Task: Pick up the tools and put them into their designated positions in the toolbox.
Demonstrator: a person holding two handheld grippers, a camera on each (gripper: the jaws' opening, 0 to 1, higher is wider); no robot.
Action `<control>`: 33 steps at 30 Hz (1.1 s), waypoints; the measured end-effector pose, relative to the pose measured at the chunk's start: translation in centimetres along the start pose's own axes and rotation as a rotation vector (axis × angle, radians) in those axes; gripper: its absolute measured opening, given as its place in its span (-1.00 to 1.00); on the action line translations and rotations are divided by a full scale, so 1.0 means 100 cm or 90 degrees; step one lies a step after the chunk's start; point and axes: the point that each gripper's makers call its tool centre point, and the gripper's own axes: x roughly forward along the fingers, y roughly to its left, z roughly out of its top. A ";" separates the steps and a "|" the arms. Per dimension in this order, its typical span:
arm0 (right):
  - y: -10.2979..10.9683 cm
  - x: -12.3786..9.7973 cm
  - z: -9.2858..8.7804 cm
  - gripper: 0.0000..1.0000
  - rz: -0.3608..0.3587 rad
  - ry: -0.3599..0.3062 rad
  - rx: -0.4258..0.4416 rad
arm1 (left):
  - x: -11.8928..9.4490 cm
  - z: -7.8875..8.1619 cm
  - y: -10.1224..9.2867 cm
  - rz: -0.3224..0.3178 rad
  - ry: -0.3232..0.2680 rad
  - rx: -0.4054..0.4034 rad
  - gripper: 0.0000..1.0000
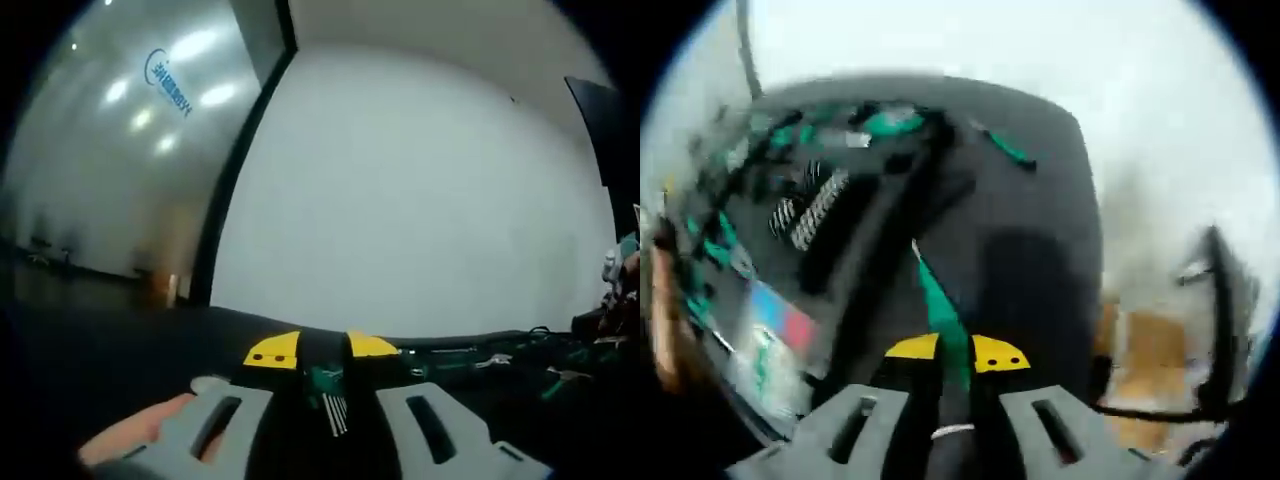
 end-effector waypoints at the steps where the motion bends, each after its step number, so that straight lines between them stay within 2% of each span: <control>1: 0.000 -0.002 0.001 -0.66 0.000 -0.002 -0.027 | 0.000 0.000 0.000 0.000 0.001 0.002 -0.71; 3: -0.001 -0.001 -0.004 -0.66 -0.020 0.029 -0.156 | 0.000 -0.001 0.000 -0.002 0.002 0.006 -0.71; 5: -0.003 0.009 -0.015 -0.66 -0.018 0.080 -0.242 | 0.001 -0.002 0.001 -0.003 0.003 0.008 -0.71; 7: -0.005 0.021 -0.025 -0.66 -0.030 0.108 -0.255 | 0.001 -0.002 0.000 -0.005 0.005 0.007 -0.71; 8: -0.005 0.027 -0.028 -0.68 -0.029 0.107 -0.245 | 0.001 -0.002 -0.001 -0.006 0.005 0.007 -0.71; 9: -0.013 0.027 -0.033 -0.76 -0.050 0.116 -0.248 | 0.001 -0.002 -0.001 -0.007 0.005 0.006 -0.71; 10: -0.007 0.025 -0.032 -0.78 -0.028 0.108 -0.231 | 0.001 -0.002 -0.001 -0.007 0.005 0.006 -0.71; 12: -0.003 0.016 -0.037 -0.79 -0.035 0.107 -0.169 | 0.001 -0.003 -0.002 -0.009 0.009 0.007 -0.71; 13: -0.018 0.015 -0.029 -0.79 -0.035 0.119 -0.171 | 0.001 -0.004 -0.003 -0.009 0.011 0.007 -0.71; 14: -0.025 0.004 -0.027 -0.79 -0.062 0.114 -0.154 | 0.001 -0.004 -0.002 -0.009 0.011 0.008 -0.71; 16: -0.022 -0.016 -0.019 -0.80 -0.088 0.076 -0.131 | 0.002 -0.003 -0.002 -0.009 0.010 0.009 -0.71; 17: -0.016 -0.024 -0.014 -0.80 -0.074 0.053 -0.121 | 0.001 -0.003 -0.003 -0.011 0.010 0.010 -0.71; 18: -0.010 -0.028 -0.002 -0.79 -0.057 0.023 -0.104 | 0.001 -0.004 -0.003 -0.011 0.011 0.010 -0.71; 19: 0.008 -0.038 0.014 -0.79 -0.019 -0.031 -0.088 | 0.001 -0.004 -0.004 -0.012 0.011 0.011 -0.71; 20: 0.023 -0.043 0.026 -0.79 0.014 -0.066 -0.083 | 0.001 -0.004 -0.004 -0.013 0.011 0.012 -0.71; 21: 0.055 -0.048 0.038 -0.79 0.092 -0.102 -0.095 | 0.002 -0.004 -0.004 -0.013 0.012 0.013 -0.71; 22: 0.078 -0.050 0.039 -0.79 0.148 -0.106 -0.102 | 0.002 -0.005 -0.003 -0.013 0.014 0.015 -0.71; 23: 0.107 -0.049 0.040 -0.79 0.226 -0.093 -0.112 | 0.002 -0.006 -0.003 -0.013 0.015 0.015 -0.71; 24: 0.126 -0.048 0.037 -0.78 0.274 -0.086 -0.131 | 0.003 -0.006 -0.003 -0.014 0.016 0.016 -0.71; 26: 0.167 -0.042 0.018 -0.78 0.358 -0.052 -0.184 | 0.003 -0.005 -0.002 -0.014 0.013 0.014 -0.71; 27: 0.176 -0.037 0.014 -0.78 0.367 -0.045 -0.194 | 0.003 -0.005 -0.002 -0.014 0.013 0.013 -0.71; 28: 0.183 -0.027 0.010 -0.78 0.359 -0.040 -0.192 | 0.003 -0.005 -0.002 -0.015 0.014 0.011 -0.71; 29: 0.181 -0.019 0.006 -0.78 0.335 -0.024 -0.210 | 0.002 -0.005 -0.003 -0.015 0.015 0.011 -0.71; 30: 0.176 -0.010 0.002 -0.83 0.269 -0.029 -0.269 | 0.002 -0.005 -0.003 -0.014 0.015 0.011 -0.71; 31: 0.170 -0.004 0.005 -0.89 0.229 -0.044 -0.319 | 0.002 -0.005 -0.003 -0.015 0.016 0.010 -0.71; 32: 0.170 -0.002 0.001 -0.89 0.201 -0.041 -0.345 | 0.002 -0.005 -0.003 -0.015 0.016 0.011 -0.71; 33: 0.167 0.000 -0.005 -0.88 0.173 -0.020 -0.398 | 0.003 -0.005 -0.003 -0.015 0.017 0.012 -0.71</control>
